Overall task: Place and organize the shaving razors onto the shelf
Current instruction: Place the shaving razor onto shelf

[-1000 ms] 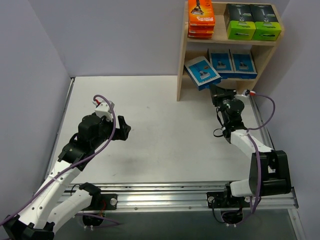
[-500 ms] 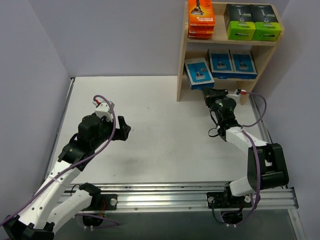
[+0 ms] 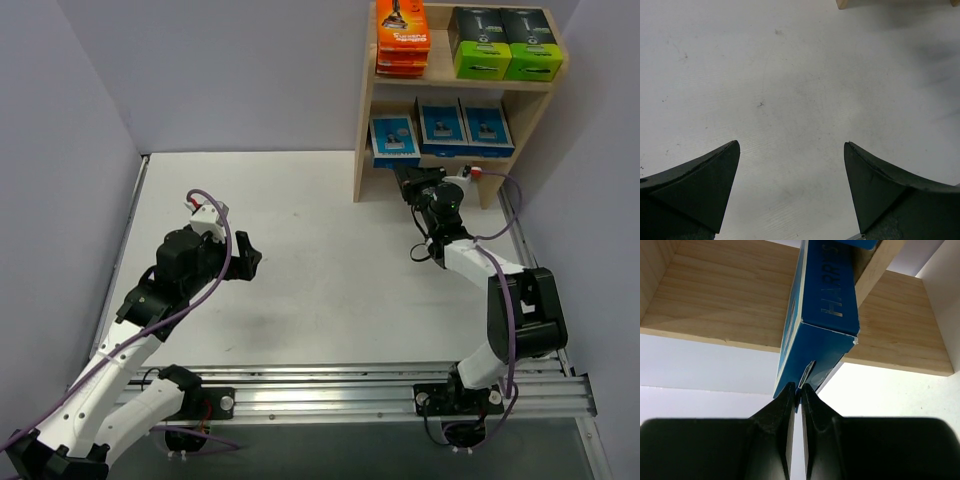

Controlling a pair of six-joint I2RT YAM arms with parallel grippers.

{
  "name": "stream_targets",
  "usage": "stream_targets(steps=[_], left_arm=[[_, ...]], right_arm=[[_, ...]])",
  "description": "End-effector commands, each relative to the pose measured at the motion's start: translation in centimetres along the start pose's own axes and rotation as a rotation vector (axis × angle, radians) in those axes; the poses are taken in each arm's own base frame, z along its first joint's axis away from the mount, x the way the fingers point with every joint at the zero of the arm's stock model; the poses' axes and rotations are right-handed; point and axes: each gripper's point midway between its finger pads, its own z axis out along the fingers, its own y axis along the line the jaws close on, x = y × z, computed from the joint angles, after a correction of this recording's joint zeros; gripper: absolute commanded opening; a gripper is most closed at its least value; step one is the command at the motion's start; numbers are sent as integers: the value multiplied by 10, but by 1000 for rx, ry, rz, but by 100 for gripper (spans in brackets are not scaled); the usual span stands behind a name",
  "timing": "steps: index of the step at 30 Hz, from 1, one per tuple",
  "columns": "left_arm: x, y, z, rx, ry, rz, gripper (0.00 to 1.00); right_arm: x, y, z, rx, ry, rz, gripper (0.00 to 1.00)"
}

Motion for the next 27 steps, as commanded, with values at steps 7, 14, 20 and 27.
stream_targets(steps=[7, 14, 20, 27], left_arm=[[-12, 1, -3, -14, -43, 3, 94], [-11, 1, -2, -14, -38, 3, 94], [-11, 1, -2, -15, -37, 3, 94], [-9, 2, 0, -17, -30, 5, 94]], right_arm=[[7, 47, 21, -145, 18, 25, 1], [11, 47, 32, -144, 11, 31, 0], [10, 46, 41, -153, -1, 48, 0], [11, 40, 49, -155, -4, 73, 0]])
